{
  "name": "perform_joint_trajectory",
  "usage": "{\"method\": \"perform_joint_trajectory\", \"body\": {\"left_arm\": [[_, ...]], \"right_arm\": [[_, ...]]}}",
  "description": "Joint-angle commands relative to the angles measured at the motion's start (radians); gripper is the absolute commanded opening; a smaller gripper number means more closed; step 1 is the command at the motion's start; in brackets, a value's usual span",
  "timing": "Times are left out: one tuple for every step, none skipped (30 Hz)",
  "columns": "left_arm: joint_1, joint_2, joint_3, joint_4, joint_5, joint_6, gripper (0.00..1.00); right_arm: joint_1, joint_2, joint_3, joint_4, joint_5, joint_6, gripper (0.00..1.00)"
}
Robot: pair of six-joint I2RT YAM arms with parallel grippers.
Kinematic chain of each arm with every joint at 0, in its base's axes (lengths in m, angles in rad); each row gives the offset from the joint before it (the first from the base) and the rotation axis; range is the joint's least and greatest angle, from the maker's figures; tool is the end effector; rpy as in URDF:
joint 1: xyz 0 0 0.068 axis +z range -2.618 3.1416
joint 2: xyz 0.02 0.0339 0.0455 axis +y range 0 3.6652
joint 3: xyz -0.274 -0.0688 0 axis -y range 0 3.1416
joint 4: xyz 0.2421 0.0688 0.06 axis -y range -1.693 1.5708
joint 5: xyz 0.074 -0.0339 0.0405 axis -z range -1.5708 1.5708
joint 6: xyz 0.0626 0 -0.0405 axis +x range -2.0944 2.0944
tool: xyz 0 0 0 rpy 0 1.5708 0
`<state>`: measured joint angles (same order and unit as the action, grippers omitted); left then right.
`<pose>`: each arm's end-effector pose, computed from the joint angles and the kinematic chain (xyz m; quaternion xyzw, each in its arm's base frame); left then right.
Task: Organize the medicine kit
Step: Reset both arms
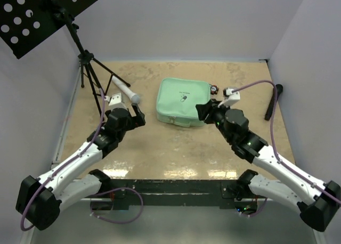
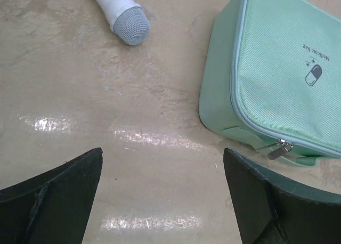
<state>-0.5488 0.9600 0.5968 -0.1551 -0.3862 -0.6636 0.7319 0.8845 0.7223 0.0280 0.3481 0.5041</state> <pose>0.2044 -0.0973 0.2426 -0.1449 0.8417 -0.1445 0.4997 0.1829 0.1356 0.3278 0.0289 0.7497 0.2693 0.6038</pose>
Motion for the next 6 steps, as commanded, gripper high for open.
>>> {"method": "perform_joint_trajectory", "body": {"left_arm": [[0.006,-0.069,0.026,-0.074,-0.057,-0.028,1.0],[0.006,-0.073,0.023,-0.072,-0.065,-0.03,1.0],[0.006,-0.066,0.023,-0.073,-0.072,-0.025,1.0],[0.004,-0.05,0.034,-0.089,-0.091,-0.021,1.0],[0.004,-0.035,0.05,-0.122,-0.12,-0.03,1.0],[0.006,-0.023,0.07,-0.156,-0.14,-0.036,1.0]], "right_arm": [[-0.003,-0.073,-0.067,0.096,0.086,-0.002,0.47],[-0.003,-0.067,-0.064,0.098,0.086,-0.003,0.47],[-0.003,-0.059,-0.058,0.093,0.086,-0.003,0.47],[-0.003,-0.047,-0.044,0.078,0.086,-0.004,0.46],[-0.003,-0.039,-0.029,0.058,0.092,-0.001,0.46],[-0.003,-0.036,-0.024,0.052,0.095,0.002,0.46]]}}
